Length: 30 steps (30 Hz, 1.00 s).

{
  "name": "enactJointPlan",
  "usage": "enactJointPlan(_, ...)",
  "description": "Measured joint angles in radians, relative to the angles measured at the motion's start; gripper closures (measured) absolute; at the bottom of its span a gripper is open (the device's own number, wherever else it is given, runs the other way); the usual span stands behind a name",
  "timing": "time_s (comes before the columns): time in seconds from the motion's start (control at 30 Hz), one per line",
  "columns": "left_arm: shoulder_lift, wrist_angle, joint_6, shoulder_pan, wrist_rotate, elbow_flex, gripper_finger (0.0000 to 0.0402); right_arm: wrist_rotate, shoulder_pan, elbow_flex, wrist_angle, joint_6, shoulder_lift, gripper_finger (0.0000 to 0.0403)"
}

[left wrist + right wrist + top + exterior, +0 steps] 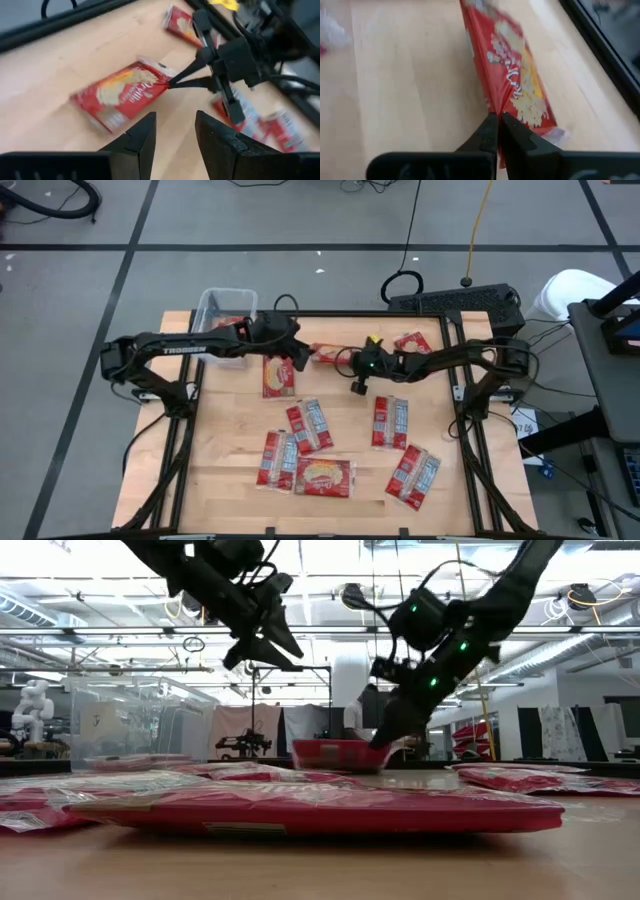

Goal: Sort popcorn bags into baskets
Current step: Put the red popcorn bag into the transparent container

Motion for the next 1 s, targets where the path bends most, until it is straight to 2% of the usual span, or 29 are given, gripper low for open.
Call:
enactJointPlan(0.23, 0.029, -0.003, -0.302, -0.028, -0.019, -0.003, 0.0261, 0.003, 0.03, 0.001, -0.103, 0.342, -0.113, 0.0402)
enactJointPlan(0.37, 0.068, 0.056, -0.46, -0.04, -0.036, -0.003, 0.026, 0.002, 0.038, 0.001, -0.127, 0.483, -0.128, 0.0403)
enactJointPlan(0.5, 0.14, 0.198, -0.63, -0.036, -0.047, -0.001, 0.0251, 0.001, 0.04, 0.001, -0.121, 0.562, -0.128, 0.0403)
enactJointPlan(0.7, 0.283, 0.306, -0.884, -0.02, -0.067, -0.002, 0.0173, 0.004, 0.04, 0.001, -0.122, 0.58, -0.128, 0.0403)
enactJointPlan(0.87, 0.393, 0.43, -0.947, -0.01, -0.063, -0.002, 0.01, 0.004, 0.04, 0.001, -0.123, 0.602, -0.128, 0.0403)
enactJointPlan(1.0, 0.467, 0.502, -1.041, -0.004, -0.082, -0.002, 0.0072, 0.004, 0.04, 0.001, -0.122, 0.603, -0.128, 0.0403)
